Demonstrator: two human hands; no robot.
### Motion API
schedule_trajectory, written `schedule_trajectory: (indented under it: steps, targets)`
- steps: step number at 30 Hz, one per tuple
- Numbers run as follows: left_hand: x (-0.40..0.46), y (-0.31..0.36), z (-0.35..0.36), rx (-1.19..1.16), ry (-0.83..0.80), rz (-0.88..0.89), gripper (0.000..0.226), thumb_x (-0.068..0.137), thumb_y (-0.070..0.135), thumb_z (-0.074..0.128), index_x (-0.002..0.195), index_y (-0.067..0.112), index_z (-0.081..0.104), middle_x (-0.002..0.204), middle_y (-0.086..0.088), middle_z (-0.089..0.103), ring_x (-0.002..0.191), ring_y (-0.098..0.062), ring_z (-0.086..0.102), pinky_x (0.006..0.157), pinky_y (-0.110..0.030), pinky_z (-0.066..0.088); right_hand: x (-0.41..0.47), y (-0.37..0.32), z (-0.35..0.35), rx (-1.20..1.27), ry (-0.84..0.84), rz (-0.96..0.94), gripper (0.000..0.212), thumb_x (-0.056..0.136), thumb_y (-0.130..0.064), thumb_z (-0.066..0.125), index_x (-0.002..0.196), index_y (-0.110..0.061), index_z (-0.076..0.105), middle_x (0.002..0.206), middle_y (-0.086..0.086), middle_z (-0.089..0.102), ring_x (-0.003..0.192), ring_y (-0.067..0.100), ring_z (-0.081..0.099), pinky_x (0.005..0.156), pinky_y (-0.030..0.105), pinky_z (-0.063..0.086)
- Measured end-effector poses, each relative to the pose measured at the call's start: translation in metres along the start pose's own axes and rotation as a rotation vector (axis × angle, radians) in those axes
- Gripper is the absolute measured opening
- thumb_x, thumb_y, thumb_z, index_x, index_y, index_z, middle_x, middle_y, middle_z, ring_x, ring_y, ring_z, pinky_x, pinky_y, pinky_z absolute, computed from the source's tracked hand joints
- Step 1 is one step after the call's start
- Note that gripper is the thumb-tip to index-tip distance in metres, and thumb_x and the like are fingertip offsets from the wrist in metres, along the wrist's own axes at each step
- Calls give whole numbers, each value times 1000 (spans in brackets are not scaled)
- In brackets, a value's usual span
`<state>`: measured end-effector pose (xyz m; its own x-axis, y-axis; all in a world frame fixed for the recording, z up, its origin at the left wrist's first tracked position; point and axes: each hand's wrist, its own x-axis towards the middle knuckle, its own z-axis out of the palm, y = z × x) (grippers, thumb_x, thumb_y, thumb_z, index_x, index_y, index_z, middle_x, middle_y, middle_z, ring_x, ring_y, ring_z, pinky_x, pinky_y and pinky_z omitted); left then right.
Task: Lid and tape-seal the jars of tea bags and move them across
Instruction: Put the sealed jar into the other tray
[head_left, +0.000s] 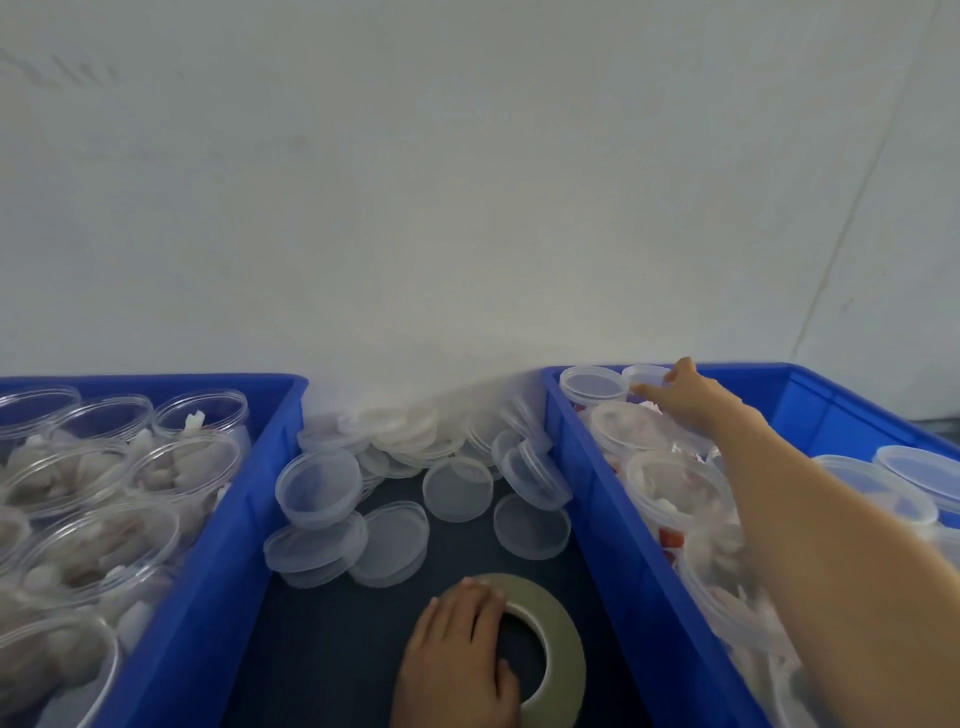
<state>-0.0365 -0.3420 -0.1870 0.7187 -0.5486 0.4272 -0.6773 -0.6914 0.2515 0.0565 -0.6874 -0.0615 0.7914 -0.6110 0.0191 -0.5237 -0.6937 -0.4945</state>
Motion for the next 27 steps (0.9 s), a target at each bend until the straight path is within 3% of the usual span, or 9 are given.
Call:
schedule_trajectory:
  steps: [4,6,9,11,14,17,20,24,27]
  targets:
    - [-6,2,0,-46,-44,-55,62,45,28,84,106,21,72,114,7,66,111,-9,62,93,-30,49,3,-4,-13,-108,-39,-61,69,83,-71,43,126,-17,45,126,8,55,108,31,52,94,48,42]
    - [-6,1,3,-66,-102,-78,60,78,31,60,137,25,47,144,12,39,138,-5,31,114,-25,15,10,-10,-23,-261,-76,-63,75,86,-73,34,134,-16,46,140,8,48,123,33,45,103,48,36]
    - [-9,-4,8,-85,-84,-108,57,91,34,36,147,31,25,154,16,18,142,0,5,108,-16,-16,2,-10,-24,-395,-111,33,80,85,-76,25,144,-23,37,152,6,32,140,34,24,111,57,20]
    - [-8,-2,8,-95,-71,-132,53,93,35,37,146,29,29,153,13,22,142,-2,9,107,-15,-15,-19,-10,-17,-411,-19,36,67,90,-67,26,145,-30,32,155,7,24,143,33,13,110,62,13]
    - [-6,0,2,-110,-153,-163,49,98,40,36,145,26,31,154,10,25,143,-5,11,113,-19,-5,-63,-29,-4,-290,112,-95,45,96,-45,33,135,-26,43,141,12,40,129,34,33,101,56,30]
    - [1,1,-9,-361,-214,-260,50,99,43,38,145,23,35,154,8,27,144,-5,11,113,-20,-1,-110,-56,15,-245,71,-322,42,97,-42,38,134,-23,48,139,11,43,124,33,42,99,51,38]
    - [6,0,-32,-565,-116,-415,42,101,33,39,141,22,41,155,4,26,145,-8,6,116,-27,0,-153,-81,38,-251,19,-500,45,97,-46,39,135,-24,48,146,9,34,134,29,31,107,48,30]
    - [-14,-17,-53,-241,-41,-508,45,101,29,36,145,22,34,157,3,19,147,-14,4,118,-35,3,-203,-104,68,-321,-156,-486,48,96,-52,39,136,-26,45,154,9,18,141,32,13,110,54,21]
    - [-44,-30,-60,-158,-121,-651,50,101,32,32,149,19,23,159,0,13,147,-18,3,119,-37,6,-240,-115,94,-356,-238,-477,56,97,-52,35,142,-18,37,156,18,12,143,36,7,114,50,16]
